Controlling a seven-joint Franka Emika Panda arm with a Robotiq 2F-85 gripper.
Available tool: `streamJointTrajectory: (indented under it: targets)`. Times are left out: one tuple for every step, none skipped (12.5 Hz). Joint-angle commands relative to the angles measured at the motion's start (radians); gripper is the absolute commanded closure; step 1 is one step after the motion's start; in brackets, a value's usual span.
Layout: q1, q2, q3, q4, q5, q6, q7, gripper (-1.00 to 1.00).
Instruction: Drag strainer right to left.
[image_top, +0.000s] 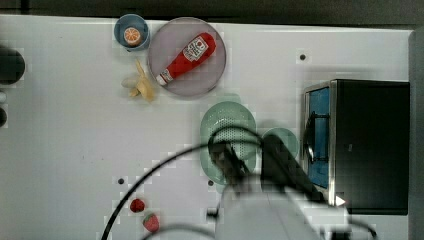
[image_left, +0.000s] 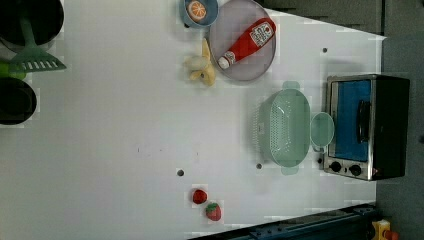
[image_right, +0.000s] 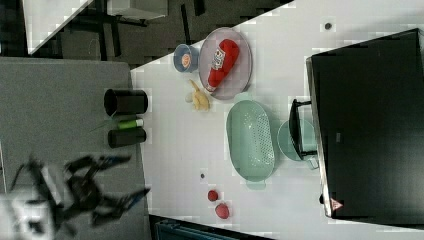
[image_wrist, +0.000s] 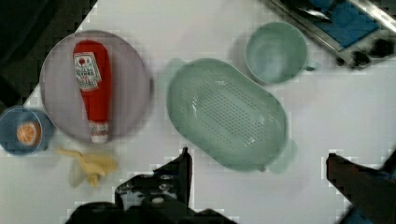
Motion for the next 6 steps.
streamJointTrajectory:
  targets:
    - [-0.006, 0.221, 0.01, -0.205, 0.012, 0.185, 0.154, -1.0]
    - [-0.006, 0.269, 0.012, -0.241, 0.012, 0.277, 0.22, -1.0]
    - [-0.006, 0.32, 0.014, -0.273, 0.012, 0.368, 0.296, -1.0]
    - [-0.005, 0.374, 0.016, -0.298, 0.012, 0.461, 0.366, -1.0]
    - [-0.004, 0.43, 0.017, -0.315, 0.012, 0.551, 0.417, -1.0]
    - [-0.002, 0.488, 0.018, -0.324, 0.012, 0.63, 0.449, -1.0]
